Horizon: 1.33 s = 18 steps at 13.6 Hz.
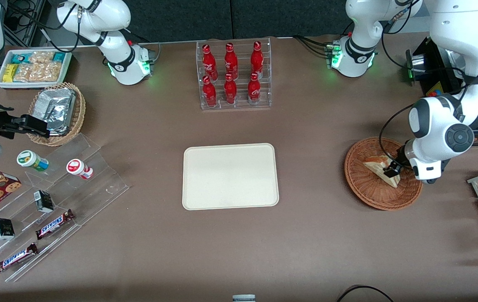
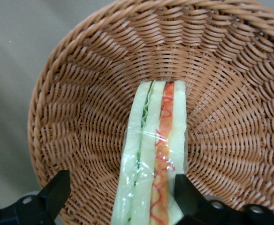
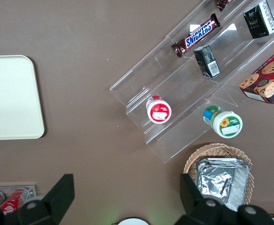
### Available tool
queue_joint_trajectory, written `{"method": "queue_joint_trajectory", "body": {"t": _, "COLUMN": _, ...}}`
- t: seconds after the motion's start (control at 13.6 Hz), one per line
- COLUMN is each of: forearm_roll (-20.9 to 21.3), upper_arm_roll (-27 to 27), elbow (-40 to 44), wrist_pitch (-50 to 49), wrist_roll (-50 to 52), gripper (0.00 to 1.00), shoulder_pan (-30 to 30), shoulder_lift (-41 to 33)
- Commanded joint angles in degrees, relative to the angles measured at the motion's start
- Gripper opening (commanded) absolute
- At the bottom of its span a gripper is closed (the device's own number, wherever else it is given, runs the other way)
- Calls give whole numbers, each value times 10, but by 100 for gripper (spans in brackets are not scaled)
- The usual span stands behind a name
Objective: Place sandwich from basket to tray
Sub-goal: 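Close the left gripper on the sandwich and lift it from the basket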
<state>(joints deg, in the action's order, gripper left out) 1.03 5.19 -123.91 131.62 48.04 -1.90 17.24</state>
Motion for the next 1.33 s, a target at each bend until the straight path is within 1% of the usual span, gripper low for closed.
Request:
{"method": "queue_joint_trajectory", "body": {"t": 0.0, "forearm_roll": 1, "upper_arm_roll": -1, "elbow": 18, "wrist_pitch": -10, "wrist_roll": 6, "gripper": 100, "shoulder_pan": 0, "shoulder_lift": 5}}
{"method": "queue_joint_trajectory", "body": {"t": 0.22, "forearm_roll": -1, "upper_arm_roll": -1, "elbow": 76, "wrist_pitch": -101, "wrist_roll": 0, "gripper": 100, "shoulder_pan": 0, "shoulder_lift": -9}}
{"method": "queue_joint_trajectory", "body": {"t": 0.37, "forearm_roll": -1, "upper_arm_roll": -2, "elbow": 106, "wrist_pitch": -134, "wrist_roll": 0, "gripper": 100, "shoulder_pan": -1, "shoulder_lift": -6}}
{"method": "queue_joint_trajectory", "body": {"t": 0.66, "forearm_roll": -2, "upper_arm_roll": -3, "elbow": 97, "wrist_pitch": -121, "wrist_roll": -1, "gripper": 100, "shoulder_pan": -2, "shoulder_lift": 6}}
{"method": "queue_joint_trajectory", "body": {"t": 0.81, "forearm_roll": -13, "upper_arm_roll": -4, "elbow": 91, "wrist_pitch": -110, "wrist_roll": -1, "gripper": 100, "shoulder_pan": -5, "shoulder_lift": 12}}
{"method": "queue_joint_trajectory", "body": {"t": 0.96, "forearm_roll": -15, "upper_arm_roll": -4, "elbow": 82, "wrist_pitch": -101, "wrist_roll": -1, "gripper": 100, "shoulder_pan": -6, "shoulder_lift": 17}}
{"method": "queue_joint_trajectory", "body": {"t": 1.11, "forearm_roll": -14, "upper_arm_roll": -4, "elbow": 54, "wrist_pitch": -62, "wrist_roll": -1, "gripper": 100, "shoulder_pan": -6, "shoulder_lift": 18}}
{"method": "queue_joint_trajectory", "body": {"t": 1.25, "forearm_roll": -14, "upper_arm_roll": -4, "elbow": 43, "wrist_pitch": -40, "wrist_roll": -2, "gripper": 100, "shoulder_pan": -7, "shoulder_lift": 24}}
